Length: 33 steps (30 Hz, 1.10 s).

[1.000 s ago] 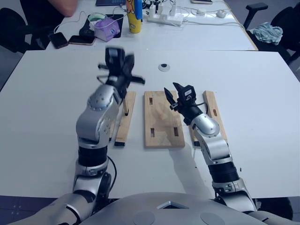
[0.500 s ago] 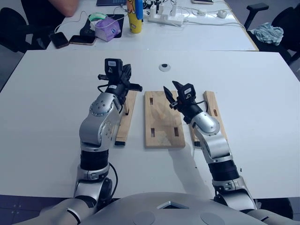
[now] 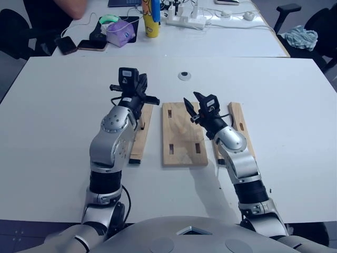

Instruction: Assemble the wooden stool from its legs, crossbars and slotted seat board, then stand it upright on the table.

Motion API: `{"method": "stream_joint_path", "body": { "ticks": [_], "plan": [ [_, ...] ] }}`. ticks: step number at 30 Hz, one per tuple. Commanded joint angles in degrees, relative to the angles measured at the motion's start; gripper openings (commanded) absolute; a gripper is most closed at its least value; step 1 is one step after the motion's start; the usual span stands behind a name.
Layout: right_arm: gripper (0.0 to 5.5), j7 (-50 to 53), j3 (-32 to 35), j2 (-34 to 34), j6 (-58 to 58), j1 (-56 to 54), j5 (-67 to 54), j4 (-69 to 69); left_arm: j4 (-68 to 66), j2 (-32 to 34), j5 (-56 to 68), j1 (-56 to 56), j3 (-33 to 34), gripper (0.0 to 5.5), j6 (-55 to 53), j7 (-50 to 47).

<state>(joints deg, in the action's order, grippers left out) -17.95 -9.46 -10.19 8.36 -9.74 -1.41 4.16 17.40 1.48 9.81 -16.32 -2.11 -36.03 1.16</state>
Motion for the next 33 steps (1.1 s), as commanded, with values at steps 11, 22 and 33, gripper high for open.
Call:
{"method": "stream_joint_path", "body": {
  "ticks": [11, 22, 33],
  "plan": [
    [1.96, 0.01, 0.12, -0.02, 0.62, 1.71, 0.29, 0.97, 3.05, -0.04, -3.52, 1.89, 0.98, 0.02, 7.19, -1.68],
    [1.96, 2.5, 2.19, 0.44, 3.22, 3.4, -0.25, 4.93, 24.73, 5.05, 0.28, 34.33, -0.69, 1.12, 2.99, 3.87],
    [1.96, -0.36, 3.42, -0.35, 7.72, -0.3, -2.8, 4.34, 16.73, 0.0, -1.7, 37.22, -7.86, 2.67, -2.0, -0.78]
  ]
}}
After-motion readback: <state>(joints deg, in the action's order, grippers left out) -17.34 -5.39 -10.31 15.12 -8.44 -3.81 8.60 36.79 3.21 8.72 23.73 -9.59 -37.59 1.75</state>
